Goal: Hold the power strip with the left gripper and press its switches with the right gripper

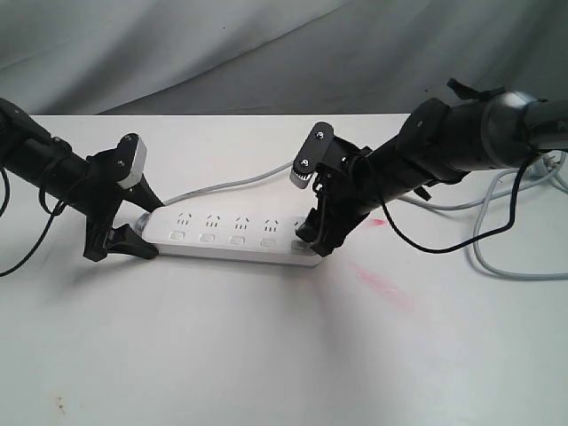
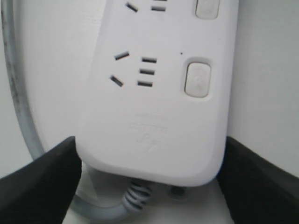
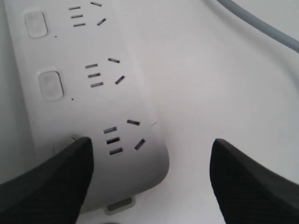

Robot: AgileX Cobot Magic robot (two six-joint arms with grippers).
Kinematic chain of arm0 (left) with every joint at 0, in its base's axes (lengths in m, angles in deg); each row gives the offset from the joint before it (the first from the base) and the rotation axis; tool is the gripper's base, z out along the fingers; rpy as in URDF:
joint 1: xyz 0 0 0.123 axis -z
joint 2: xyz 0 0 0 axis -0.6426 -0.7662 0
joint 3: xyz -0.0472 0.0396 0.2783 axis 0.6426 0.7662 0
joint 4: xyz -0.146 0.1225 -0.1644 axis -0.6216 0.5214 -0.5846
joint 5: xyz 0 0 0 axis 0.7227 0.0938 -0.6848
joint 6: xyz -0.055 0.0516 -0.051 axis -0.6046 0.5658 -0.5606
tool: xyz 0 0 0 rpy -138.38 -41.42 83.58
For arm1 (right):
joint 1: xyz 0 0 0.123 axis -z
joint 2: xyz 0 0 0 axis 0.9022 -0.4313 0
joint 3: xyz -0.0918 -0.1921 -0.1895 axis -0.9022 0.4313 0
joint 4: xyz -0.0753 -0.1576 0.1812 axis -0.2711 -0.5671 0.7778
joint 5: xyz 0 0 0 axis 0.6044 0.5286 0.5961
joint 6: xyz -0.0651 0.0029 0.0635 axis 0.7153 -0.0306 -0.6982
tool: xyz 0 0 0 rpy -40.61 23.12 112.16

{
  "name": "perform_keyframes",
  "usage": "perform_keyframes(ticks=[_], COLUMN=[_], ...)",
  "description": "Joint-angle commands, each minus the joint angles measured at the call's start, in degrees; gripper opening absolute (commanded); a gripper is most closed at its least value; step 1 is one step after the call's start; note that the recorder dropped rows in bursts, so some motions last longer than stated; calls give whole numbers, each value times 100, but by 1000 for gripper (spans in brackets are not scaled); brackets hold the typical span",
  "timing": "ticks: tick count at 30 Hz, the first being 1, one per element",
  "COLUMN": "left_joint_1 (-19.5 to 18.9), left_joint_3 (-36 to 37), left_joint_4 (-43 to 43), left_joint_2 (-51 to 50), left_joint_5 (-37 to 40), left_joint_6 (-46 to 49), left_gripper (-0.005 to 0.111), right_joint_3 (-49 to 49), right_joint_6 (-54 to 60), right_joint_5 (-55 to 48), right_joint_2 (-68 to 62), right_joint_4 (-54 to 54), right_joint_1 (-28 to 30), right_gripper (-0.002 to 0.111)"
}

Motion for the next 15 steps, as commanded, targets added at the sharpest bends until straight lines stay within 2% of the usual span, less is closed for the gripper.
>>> perform_keyframes(ticks=[1, 15], left_joint_1=[13, 13], left_joint_3=[3, 3], left_joint_4=[234, 234], left_joint_2=[-22, -22], left_joint_5=[-25, -25], left_joint_6=[-7, -23], left_gripper=[65, 65], right_joint_3=[25, 25], right_joint_6=[27, 27], right_joint_5=[22, 59], right_joint_2=[-52, 324], right_joint_4=[-140, -140], right_joint_1=[-51, -235], right_gripper=[66, 66])
